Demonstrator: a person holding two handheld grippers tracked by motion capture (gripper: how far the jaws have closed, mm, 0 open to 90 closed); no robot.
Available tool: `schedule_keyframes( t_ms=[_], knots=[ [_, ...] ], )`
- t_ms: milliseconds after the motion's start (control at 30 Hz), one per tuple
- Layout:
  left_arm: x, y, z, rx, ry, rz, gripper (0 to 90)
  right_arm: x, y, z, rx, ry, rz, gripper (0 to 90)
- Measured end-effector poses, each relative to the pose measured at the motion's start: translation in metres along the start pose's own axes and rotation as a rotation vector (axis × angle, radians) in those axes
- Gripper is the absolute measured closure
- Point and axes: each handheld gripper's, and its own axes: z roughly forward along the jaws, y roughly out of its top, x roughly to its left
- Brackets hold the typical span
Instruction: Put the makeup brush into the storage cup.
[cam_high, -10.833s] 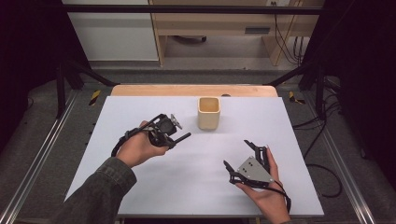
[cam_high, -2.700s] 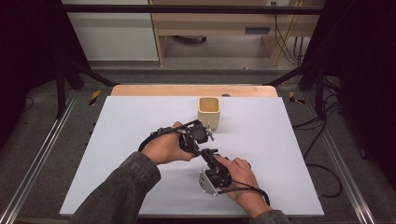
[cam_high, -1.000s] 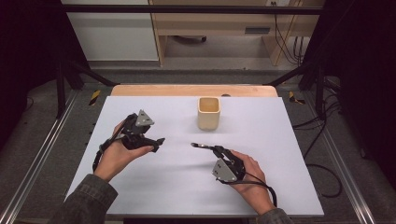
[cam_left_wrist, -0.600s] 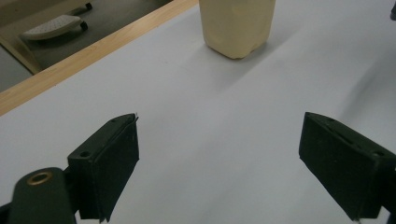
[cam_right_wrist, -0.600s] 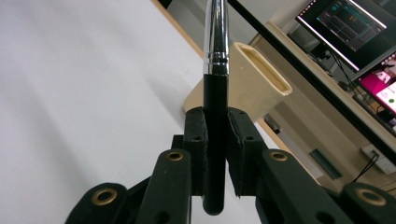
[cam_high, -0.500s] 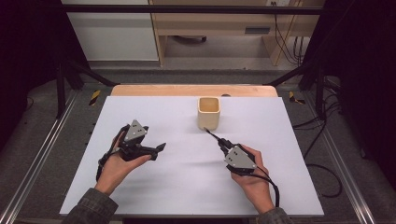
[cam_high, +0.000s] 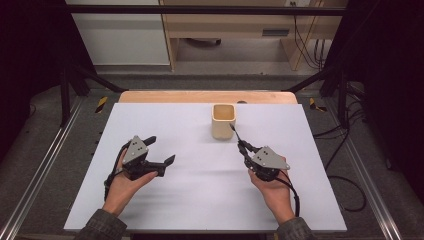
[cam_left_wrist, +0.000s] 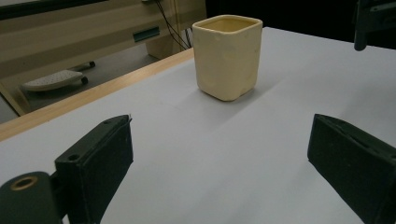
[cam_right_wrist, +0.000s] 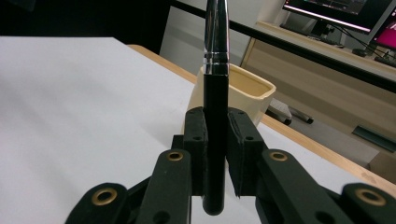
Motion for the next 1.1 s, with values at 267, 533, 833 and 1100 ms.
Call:
schedule_keyframes(
  t_ms=[267,533,833,1100],
  knots=[
    [-0.004,-0.018,-0.011,-0.055,-0.015,-0.013,5.3,-0.011,0.006,0.007,-0.021,0.004,0.078,79.3],
    [-0.006,-0.03,-0.022,-0.073,-0.014,-0.021,4.5,-0.017,0.017,0.016,-0.056,-0.002,0.131,79.3],
    [-0.012,-0.035,-0.032,-0.062,0.013,-0.012,4.6,-0.014,0.022,0.024,-0.078,-0.029,0.157,79.3],
    [-0.012,-0.038,-0.034,-0.083,-0.002,-0.036,4.3,-0.01,0.022,0.039,-0.119,-0.051,0.213,79.2]
  ],
)
